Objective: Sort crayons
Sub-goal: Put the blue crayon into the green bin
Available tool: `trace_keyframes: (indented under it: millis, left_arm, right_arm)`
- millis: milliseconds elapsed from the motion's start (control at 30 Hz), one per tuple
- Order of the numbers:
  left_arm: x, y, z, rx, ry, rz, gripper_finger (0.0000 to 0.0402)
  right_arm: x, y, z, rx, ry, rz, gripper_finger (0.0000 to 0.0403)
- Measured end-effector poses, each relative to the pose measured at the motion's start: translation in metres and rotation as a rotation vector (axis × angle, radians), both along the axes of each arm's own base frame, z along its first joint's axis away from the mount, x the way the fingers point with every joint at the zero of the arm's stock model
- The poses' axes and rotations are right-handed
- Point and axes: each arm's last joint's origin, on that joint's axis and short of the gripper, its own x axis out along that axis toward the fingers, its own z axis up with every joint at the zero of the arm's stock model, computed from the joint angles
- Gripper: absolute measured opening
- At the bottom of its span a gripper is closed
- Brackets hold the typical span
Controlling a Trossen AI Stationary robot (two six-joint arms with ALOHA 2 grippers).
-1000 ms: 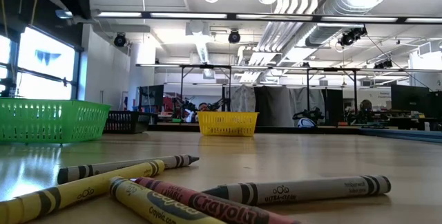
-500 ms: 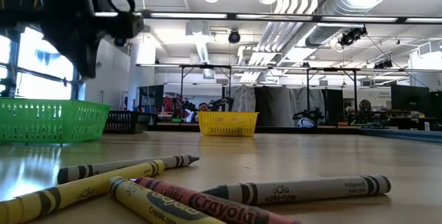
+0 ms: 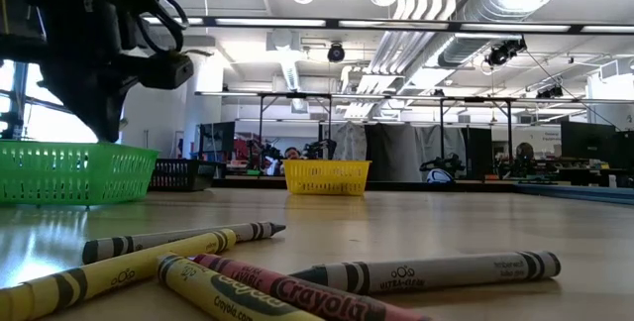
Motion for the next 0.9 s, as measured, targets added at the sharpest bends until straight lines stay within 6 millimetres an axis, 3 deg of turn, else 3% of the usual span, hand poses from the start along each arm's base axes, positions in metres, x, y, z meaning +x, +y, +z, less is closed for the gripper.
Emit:
trace_keyframes:
  millis: [300,500,700,900]
  left_arm:
    - [-0.003,-0.002,0.004,-0.028,0.056,-0.101,0.0061]
    - [-0.008,0.001,0.021,-0.058,0.053,-0.209,0.0102]
    - [-0.020,-0.005,0.065,0.068,-0.173,-0.456,0.0112]
    - [-0.037,-0.031,0.115,0.118,-0.434,-0.853,0.0099]
  right_arm:
    - [-0.003,0.004,-0.003,0.128,0.039,0.038,0.0129]
    - [-0.004,0.009,-0.003,0.222,0.021,-0.004,0.0129]
    - [-0.003,0.032,-0.004,0.235,-0.034,-0.096,0.0129]
    - [0.012,0.067,-0.017,0.205,-0.142,-0.277,0.0129]
